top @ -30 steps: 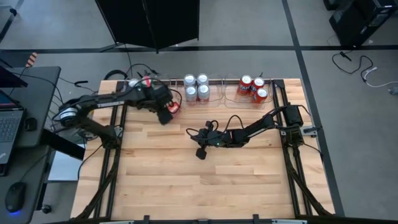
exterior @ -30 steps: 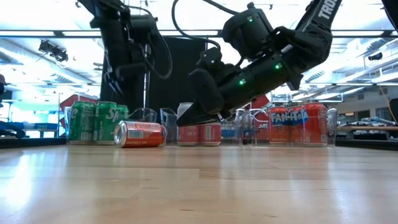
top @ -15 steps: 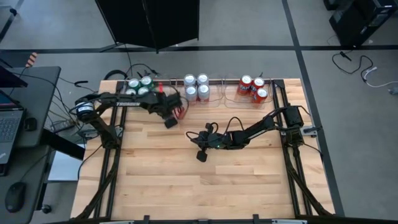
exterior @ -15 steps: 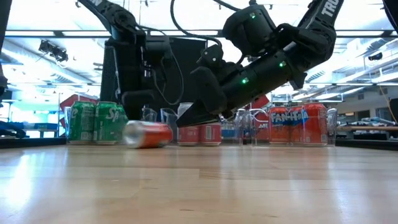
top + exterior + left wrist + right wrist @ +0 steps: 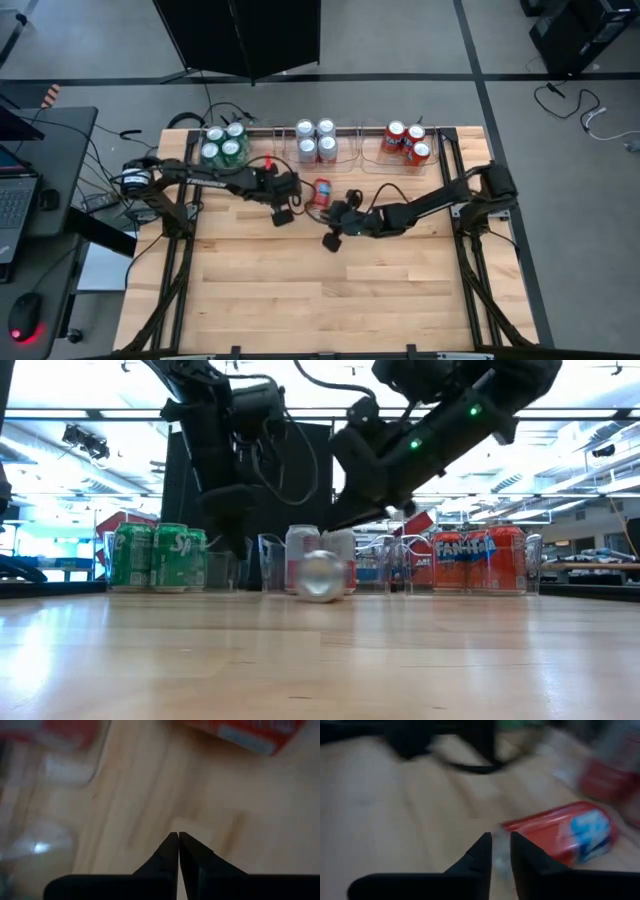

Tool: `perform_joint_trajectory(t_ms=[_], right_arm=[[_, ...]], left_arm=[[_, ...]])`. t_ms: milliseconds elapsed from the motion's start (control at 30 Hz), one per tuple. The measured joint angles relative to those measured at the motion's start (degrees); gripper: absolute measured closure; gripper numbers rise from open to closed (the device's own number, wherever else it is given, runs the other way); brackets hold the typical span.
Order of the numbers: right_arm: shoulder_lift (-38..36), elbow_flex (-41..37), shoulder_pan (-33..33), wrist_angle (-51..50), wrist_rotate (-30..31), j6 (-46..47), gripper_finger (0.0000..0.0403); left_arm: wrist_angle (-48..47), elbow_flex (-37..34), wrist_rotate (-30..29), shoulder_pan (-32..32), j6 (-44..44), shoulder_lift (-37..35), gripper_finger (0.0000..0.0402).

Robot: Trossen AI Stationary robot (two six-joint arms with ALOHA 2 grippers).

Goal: Sort soda cans
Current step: Put the red soda can into the top right transparent bin

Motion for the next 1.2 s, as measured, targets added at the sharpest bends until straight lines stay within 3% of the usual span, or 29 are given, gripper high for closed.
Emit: perform_joint_trajectory(t_ms=[100,267,467,600,733,900,1067,1200], right_arm=[[-3.36,0.00,-1.17,-9.13,3.98,4.79,0.0328],[-8.16,0.00,-2.68,-27.10,5.40,15.48,0.0316],[-10.67,-0.02,-0.36,-48.82,6.93,30.63,0.0354],[-9.82,-0.07,1.81,-54.92,-0.24,37.45,0.0391],[-7.78,-0.11,2.69,-49.61,-5.46,34.90,0.0395],[-8.26,0.29,3.28,-44.44,-5.69,28.12,0.0392],[-11.86,3.10,3.77,-48.92,-5.55,17.23,0.0387],[-15.34,5.09,3.76,-58.95,-5.08,9.96,0.0358]], left_arm=[[7.03,-2.23,1.59,-1.04,-0.32,-0.07,0.0383],[21.70,-8.25,11.71,-1.74,-3.22,-0.07,0.0390],[37.16,-15.10,16.18,-4.29,-6.02,-0.07,0.0397],[44.59,-18.44,16.80,-6.16,-7.54,-0.07,0.0397],[51.99,-21.09,16.73,-7.17,-8.03,-0.07,0.0397],[56.44,-22.07,16.49,-7.41,-9.08,-0.07,0.0397],[56.37,-22.08,14.68,-7.37,-7.75,-0.07,0.0397],[56.34,-22.08,14.65,-7.39,-7.61,-0.07,0.0397]])
